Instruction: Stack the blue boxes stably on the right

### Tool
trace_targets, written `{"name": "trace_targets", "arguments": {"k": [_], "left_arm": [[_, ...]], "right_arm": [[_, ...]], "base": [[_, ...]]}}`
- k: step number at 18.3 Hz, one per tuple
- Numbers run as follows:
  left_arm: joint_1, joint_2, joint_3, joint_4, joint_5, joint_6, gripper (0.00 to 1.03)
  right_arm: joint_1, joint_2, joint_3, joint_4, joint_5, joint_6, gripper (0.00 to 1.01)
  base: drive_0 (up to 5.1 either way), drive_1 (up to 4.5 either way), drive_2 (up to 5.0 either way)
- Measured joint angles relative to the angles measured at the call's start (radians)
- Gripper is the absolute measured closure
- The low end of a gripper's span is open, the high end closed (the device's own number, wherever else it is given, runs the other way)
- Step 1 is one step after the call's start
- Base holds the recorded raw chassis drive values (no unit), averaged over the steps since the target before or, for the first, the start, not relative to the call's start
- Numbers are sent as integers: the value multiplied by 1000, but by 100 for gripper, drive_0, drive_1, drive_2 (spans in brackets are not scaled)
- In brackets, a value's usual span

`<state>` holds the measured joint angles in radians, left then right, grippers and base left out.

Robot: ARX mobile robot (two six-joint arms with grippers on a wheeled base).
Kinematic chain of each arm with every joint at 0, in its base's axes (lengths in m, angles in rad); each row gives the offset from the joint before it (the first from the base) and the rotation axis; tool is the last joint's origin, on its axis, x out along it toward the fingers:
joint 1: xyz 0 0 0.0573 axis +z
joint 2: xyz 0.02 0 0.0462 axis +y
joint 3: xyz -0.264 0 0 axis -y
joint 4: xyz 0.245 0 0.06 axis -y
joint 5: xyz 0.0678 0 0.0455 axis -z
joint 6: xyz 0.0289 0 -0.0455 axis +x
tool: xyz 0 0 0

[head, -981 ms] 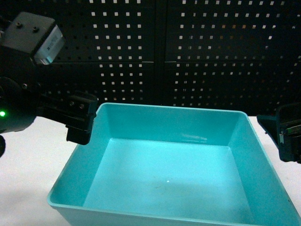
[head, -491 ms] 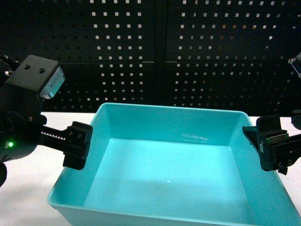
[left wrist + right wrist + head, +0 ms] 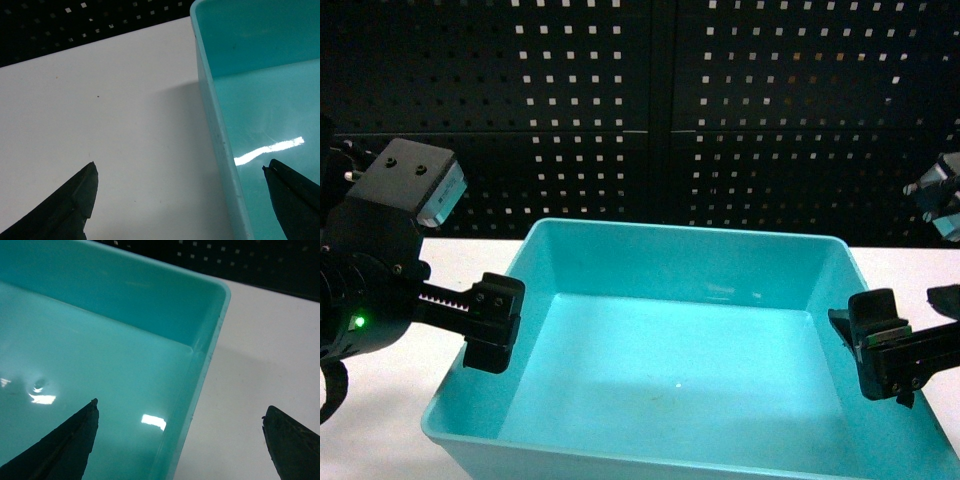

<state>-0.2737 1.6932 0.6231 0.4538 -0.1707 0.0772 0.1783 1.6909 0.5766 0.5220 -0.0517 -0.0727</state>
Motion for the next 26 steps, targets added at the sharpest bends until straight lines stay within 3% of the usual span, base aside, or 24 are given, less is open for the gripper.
{"name": "trace_targets", "arguments": {"k": [8,11,16,17,18,19,22,25,26], "left_arm": [[-37,83,58,-15,-21,-23,5],[-41,94,72,-17,-21,-25,5],[-32,109,72,-27,-22,-37,5],[-32,116,72,-50,-21,-66,5],[-35,129,71,-94,-27,-131,5],[-59,134,56,-129,-19,-240,28],[-70,134,29,-107,-21,-280,49],[-62,133,-2,-51,11,-311,86],[-57,132,-16,-28,30,-314,94]], "right_arm": [[-19,132,35,5,0,-3,6],[-35,162,39,-1,-5,2,34],[-25,171,39,13,-5,7,78],[-21,172,39,27,2,60,91],[-14,172,39,34,0,101,94],[-5,172,27,43,15,115,94],[19,161,3,63,34,128,94],[31,145,-38,106,53,143,94],[34,137,-47,112,56,143,94]], "base": [[0,0,0],[0,0,0],[0,0,0],[0,0,0],[0,0,0],[0,0,0],[0,0,0],[0,0,0],[0,0,0]]}}
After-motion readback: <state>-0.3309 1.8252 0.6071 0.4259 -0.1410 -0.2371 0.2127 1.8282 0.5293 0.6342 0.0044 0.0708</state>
